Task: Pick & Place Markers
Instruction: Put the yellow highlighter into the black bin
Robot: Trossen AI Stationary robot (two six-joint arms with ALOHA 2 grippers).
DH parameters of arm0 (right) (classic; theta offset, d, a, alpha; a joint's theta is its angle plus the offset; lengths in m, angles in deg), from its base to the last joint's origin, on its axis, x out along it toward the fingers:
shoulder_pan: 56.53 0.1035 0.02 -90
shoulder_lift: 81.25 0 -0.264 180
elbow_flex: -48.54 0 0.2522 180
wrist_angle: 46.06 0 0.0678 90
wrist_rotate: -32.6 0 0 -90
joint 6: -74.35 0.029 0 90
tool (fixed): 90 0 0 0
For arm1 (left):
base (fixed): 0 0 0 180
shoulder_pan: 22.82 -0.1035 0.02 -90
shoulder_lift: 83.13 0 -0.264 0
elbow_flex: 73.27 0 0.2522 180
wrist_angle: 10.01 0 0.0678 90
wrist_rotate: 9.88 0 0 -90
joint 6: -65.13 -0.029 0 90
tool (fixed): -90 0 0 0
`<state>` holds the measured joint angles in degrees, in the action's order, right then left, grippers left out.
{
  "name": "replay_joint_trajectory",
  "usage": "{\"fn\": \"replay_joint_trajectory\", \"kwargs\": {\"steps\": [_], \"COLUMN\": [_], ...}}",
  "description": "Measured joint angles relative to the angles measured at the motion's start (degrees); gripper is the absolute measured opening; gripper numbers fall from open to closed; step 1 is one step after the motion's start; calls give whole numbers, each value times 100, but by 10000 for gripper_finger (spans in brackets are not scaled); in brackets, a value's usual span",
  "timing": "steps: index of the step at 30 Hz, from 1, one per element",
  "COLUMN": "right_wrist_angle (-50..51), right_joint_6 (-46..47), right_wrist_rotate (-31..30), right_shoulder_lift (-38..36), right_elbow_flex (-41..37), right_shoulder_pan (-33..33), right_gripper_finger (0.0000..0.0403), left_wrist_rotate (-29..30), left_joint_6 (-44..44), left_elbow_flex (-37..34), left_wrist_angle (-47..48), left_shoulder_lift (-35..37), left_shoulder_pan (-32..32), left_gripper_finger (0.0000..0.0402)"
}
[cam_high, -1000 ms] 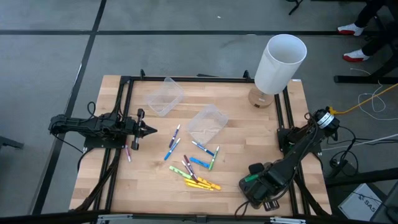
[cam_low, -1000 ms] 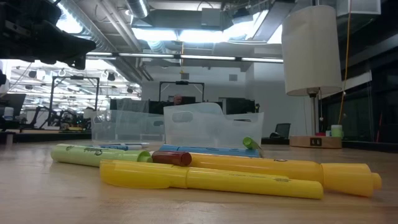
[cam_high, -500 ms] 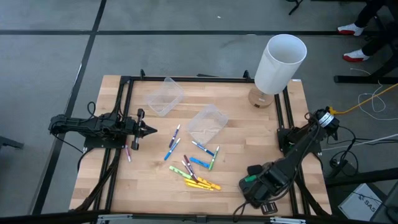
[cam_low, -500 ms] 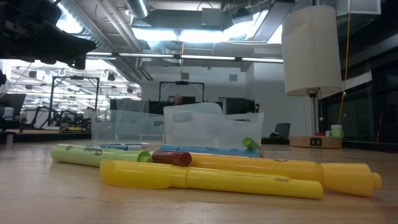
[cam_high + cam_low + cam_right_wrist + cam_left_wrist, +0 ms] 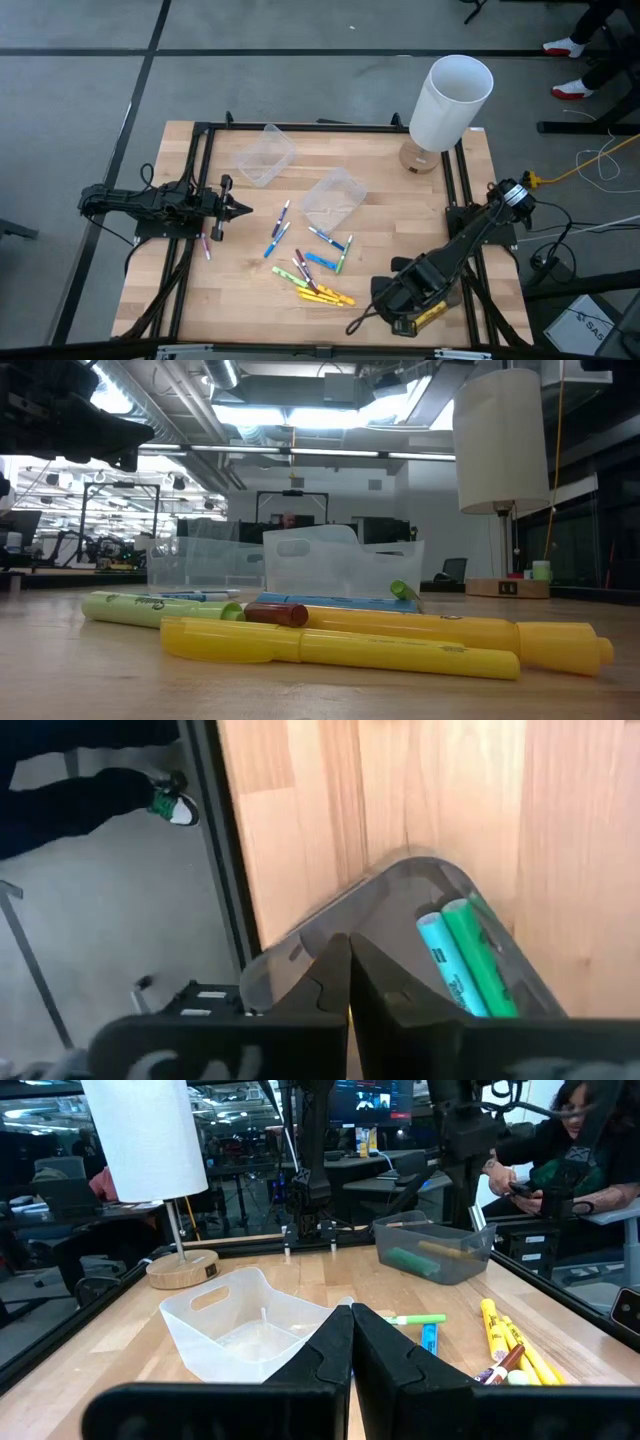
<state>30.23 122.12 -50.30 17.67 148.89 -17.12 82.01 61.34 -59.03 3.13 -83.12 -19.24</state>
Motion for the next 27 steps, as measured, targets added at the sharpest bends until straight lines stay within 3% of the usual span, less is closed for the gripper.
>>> {"fn": "replay_joint_trajectory", "kwargs": {"steps": [8,27], "right_wrist_angle": [19,23], "right_joint_6": [584,255], "right_wrist_rotate": [-3,-534], "right_shoulder_lift": [489,1914], "right_elbow_flex": [589,2320], "right_shoulder_pan": [-207,-721], "right_gripper_finger": [2,2], "left_wrist_rotate": [0,0], "left_joint_6": [0,0], "left_elbow_flex": [0,1], "left_wrist_angle": [-2,-2], "left_shoulder_lift": [0,0], "left_shoulder_pan": [1,2], "left_gripper_finger": [4,4]}}
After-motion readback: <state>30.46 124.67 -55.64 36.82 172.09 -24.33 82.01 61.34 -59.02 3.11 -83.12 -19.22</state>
